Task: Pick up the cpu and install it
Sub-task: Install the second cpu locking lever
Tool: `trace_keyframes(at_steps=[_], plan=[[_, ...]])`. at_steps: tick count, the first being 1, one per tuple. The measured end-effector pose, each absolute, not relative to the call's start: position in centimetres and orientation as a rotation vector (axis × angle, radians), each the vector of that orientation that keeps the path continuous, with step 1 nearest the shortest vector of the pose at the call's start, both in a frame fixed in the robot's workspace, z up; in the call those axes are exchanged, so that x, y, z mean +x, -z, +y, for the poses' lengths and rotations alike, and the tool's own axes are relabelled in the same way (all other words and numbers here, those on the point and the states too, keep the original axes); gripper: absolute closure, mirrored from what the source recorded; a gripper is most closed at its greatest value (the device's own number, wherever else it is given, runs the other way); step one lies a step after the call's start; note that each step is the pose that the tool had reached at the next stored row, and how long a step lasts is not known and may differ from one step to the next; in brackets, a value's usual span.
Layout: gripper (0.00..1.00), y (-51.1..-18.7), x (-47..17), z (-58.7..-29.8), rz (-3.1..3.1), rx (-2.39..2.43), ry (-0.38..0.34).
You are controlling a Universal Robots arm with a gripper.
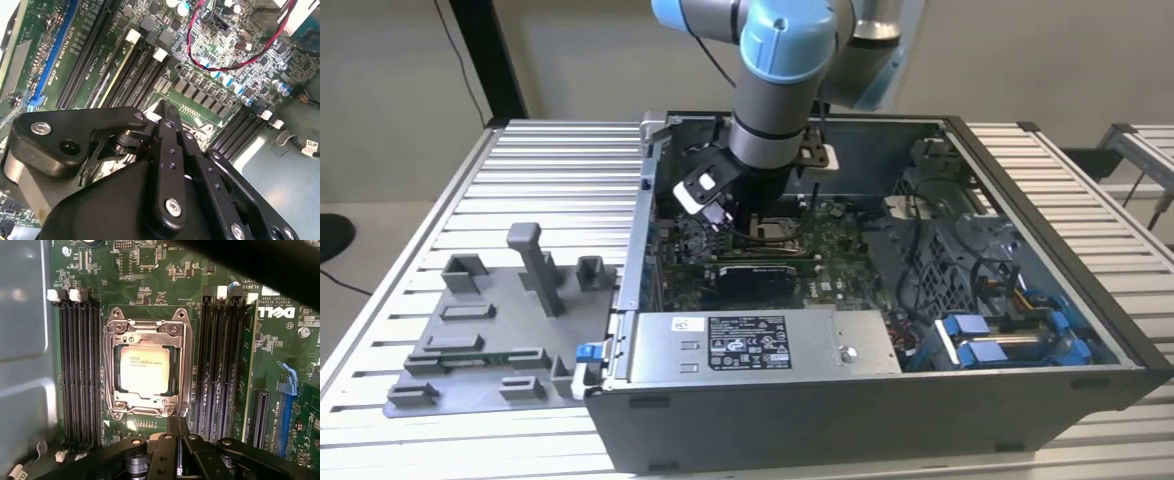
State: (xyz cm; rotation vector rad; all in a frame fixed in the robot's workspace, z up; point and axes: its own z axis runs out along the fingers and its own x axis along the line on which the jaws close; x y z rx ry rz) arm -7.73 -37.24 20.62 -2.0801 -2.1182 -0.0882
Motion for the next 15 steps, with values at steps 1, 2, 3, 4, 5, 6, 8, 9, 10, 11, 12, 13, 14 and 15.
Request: trace_keyframes(at_steps=[1, 2, 3, 4, 5, 6, 8, 9, 10, 11, 12, 13, 14, 15], plan=[[1.0, -20.6, -7.75, -37.23, -2.118, -2.08, 0.088], [1.0, -20.6, -7.76, -37.23, -2.118, -2.08, 0.088], [1.0, -20.59, -7.77, -37.23, -2.118, -2.08, 0.088], [1.0, -20.58, -7.77, -37.23, -2.118, -2.08, 0.089], [1.0, -20.58, -7.77, -37.23, -2.118, -2.08, 0.088], [1.0, -20.58, -7.78, -37.23, -2.118, -2.08, 0.088], [1.0, -20.56, -7.78, -37.23, -2.118, -2.08, 0.088], [1.0, -20.55, -7.78, -37.23, -2.117, -2.08, 0.087], [1.0, -20.53, -7.78, -37.23, -2.117, -2.079, 0.087], [1.0, -20.5, -7.77, -37.23, -2.117, -2.079, 0.087], [1.0, -20.47, -7.78, -37.23, -2.117, -2.079, 0.086], [1.0, -20.44, -7.77, -37.23, -2.116, -2.079, 0.085], [1.0, -20.41, -7.78, -37.23, -2.116, -2.079, 0.084], [1.0, -20.36, -7.77, -37.23, -2.116, -2.078, 0.083]])
